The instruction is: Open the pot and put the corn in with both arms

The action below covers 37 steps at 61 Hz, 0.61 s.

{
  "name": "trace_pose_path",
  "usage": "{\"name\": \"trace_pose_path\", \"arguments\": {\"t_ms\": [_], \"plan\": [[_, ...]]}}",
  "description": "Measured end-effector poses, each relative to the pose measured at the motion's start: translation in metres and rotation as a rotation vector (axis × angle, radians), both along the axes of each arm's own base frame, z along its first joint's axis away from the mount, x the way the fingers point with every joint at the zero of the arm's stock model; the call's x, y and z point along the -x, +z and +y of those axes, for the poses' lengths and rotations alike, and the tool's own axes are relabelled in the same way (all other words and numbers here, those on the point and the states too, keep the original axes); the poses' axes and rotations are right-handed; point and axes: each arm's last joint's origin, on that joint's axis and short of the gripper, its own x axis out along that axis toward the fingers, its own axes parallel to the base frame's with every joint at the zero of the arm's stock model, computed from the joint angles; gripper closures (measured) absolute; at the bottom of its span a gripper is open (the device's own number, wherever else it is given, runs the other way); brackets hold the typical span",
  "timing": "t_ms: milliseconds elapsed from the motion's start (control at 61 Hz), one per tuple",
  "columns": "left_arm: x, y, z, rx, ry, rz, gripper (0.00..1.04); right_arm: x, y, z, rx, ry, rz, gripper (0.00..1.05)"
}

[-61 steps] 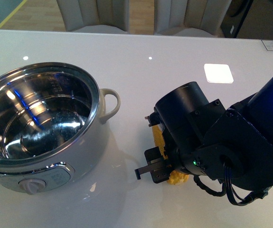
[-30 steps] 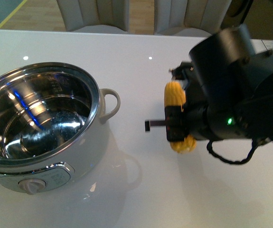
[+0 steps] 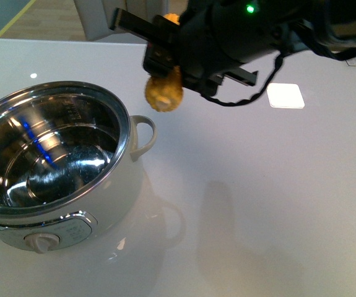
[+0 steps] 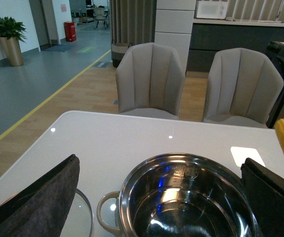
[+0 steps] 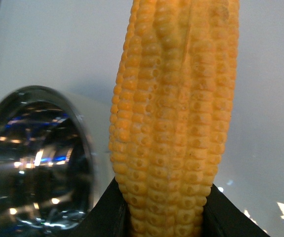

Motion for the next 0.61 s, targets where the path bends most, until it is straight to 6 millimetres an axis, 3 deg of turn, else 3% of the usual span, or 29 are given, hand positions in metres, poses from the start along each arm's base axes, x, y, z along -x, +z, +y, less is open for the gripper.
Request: {"name": "trace_pose_path", "arguments": {"t_ms": [361,607], "plan": [[0.0,0.0,0.0,0.0,0.0,0.0,0.07,-0.001,-0.002,0.071,-0.093,0.148,0.08,0.82],[0.0,0.0,0.0,0.0,0.0,0.0,0.07,0.01,-0.013,0.093,-0.105,0.23,0.143,0.82]]}}
